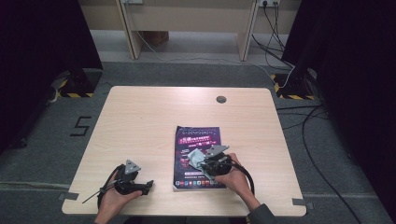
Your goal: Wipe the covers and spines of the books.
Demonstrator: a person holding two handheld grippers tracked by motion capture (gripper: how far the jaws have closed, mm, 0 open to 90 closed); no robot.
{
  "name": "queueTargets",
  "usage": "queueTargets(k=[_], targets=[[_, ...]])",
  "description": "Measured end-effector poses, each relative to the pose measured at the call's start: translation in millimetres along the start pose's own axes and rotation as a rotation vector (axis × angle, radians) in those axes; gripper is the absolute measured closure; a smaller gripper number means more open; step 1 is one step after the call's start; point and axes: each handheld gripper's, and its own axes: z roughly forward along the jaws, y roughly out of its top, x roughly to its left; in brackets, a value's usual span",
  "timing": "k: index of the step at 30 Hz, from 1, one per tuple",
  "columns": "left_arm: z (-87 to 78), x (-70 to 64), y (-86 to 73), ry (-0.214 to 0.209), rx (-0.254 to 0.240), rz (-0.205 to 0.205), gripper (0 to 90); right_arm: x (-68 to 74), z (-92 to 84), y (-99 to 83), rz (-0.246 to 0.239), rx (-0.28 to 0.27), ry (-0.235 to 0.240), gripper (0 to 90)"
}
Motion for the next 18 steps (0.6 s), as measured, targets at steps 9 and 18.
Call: queueTargets(k=[9, 18], targets=[[0.5, -0.2, 0.5, -0.002, 0.001, 0.004, 14.5, 22.6, -0.4, 0.9, -0.072, 0.004, 0.012, 72.2], [1.0, -0.9, 0.1, -0.003, -0.007, 0.004, 14.2, 60.3, -0.4, 1.7, -0.163, -0.015, 0.114, 72.1]])
